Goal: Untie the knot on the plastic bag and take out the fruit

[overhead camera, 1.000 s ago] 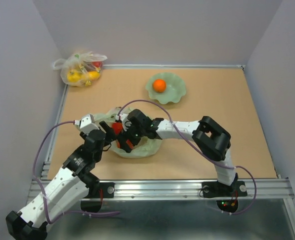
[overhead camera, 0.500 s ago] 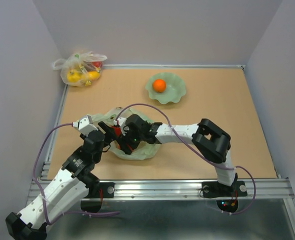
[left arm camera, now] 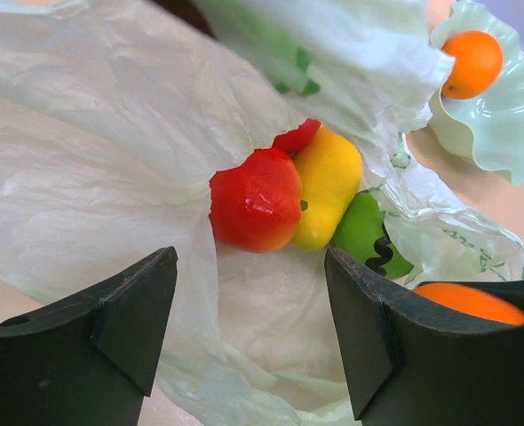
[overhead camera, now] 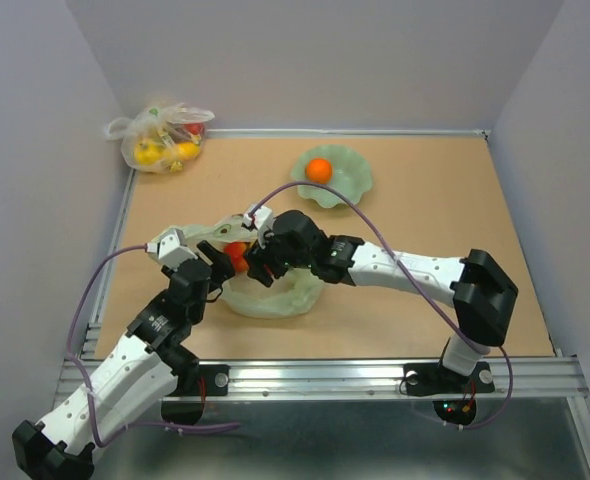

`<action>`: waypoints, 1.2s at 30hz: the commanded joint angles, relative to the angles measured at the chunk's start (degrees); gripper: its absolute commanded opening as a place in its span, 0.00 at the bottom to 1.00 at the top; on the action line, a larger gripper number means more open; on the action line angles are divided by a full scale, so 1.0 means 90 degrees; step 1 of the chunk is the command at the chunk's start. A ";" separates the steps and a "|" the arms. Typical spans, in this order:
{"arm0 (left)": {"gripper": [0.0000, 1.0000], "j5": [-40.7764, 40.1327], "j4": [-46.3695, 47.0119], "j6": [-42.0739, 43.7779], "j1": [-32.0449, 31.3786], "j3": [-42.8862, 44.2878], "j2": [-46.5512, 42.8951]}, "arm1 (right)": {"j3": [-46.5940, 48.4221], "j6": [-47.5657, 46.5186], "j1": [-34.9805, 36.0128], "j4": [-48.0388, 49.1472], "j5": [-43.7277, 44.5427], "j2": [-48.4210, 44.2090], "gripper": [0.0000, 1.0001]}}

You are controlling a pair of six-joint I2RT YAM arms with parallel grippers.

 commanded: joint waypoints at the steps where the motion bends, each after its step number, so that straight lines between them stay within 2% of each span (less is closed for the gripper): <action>1: 0.78 -0.0122 0.0387 0.0208 0.0003 -0.0070 0.0102 | 0.0355 -0.0542 -0.0094 0.0188 0.1000 -0.0421 0.00; 7: 0.78 -0.0092 0.0524 0.0365 0.0003 -0.0118 0.0083 | 0.0757 -0.0632 -0.0847 0.0139 0.1638 -0.0490 0.00; 15: 0.78 0.0024 0.0650 0.0570 0.0003 -0.0138 0.0015 | 0.1186 0.0089 -0.2759 0.0120 0.2010 0.0046 0.00; 20: 0.78 0.0278 0.0856 0.0774 0.0003 -0.0177 0.0131 | 0.1732 0.0159 -0.3677 0.0149 0.1962 0.1108 0.04; 26: 0.78 0.0425 0.0915 0.0902 0.0003 -0.0089 0.0308 | 0.2475 0.0208 -0.4245 0.0198 0.1727 0.2262 0.08; 29: 0.78 0.0416 0.0885 0.0902 0.0003 -0.0109 0.0191 | 0.2866 0.0218 -0.4362 0.0188 0.1649 0.2722 0.18; 30: 0.78 0.0416 0.0885 0.0902 0.0003 -0.0118 0.0161 | 0.3031 0.0237 -0.4382 0.0198 0.1629 0.2868 0.29; 33: 0.78 0.0406 0.0866 0.0873 0.0013 -0.0157 0.0044 | 0.3227 0.0247 -0.4411 0.0188 0.1580 0.2996 0.51; 34: 0.78 0.0396 0.0827 0.0863 0.0013 -0.0167 0.0025 | 0.3305 0.0237 -0.4411 0.0188 0.1551 0.3044 0.66; 35: 0.78 0.0367 0.0817 0.0844 0.0003 -0.0167 0.0005 | 0.3335 0.0228 -0.4411 0.0198 0.1532 0.3064 0.75; 36: 0.78 0.0376 0.0807 0.0834 0.0013 -0.0167 0.0014 | 0.3364 0.0227 -0.4411 0.0188 0.1541 0.3084 0.79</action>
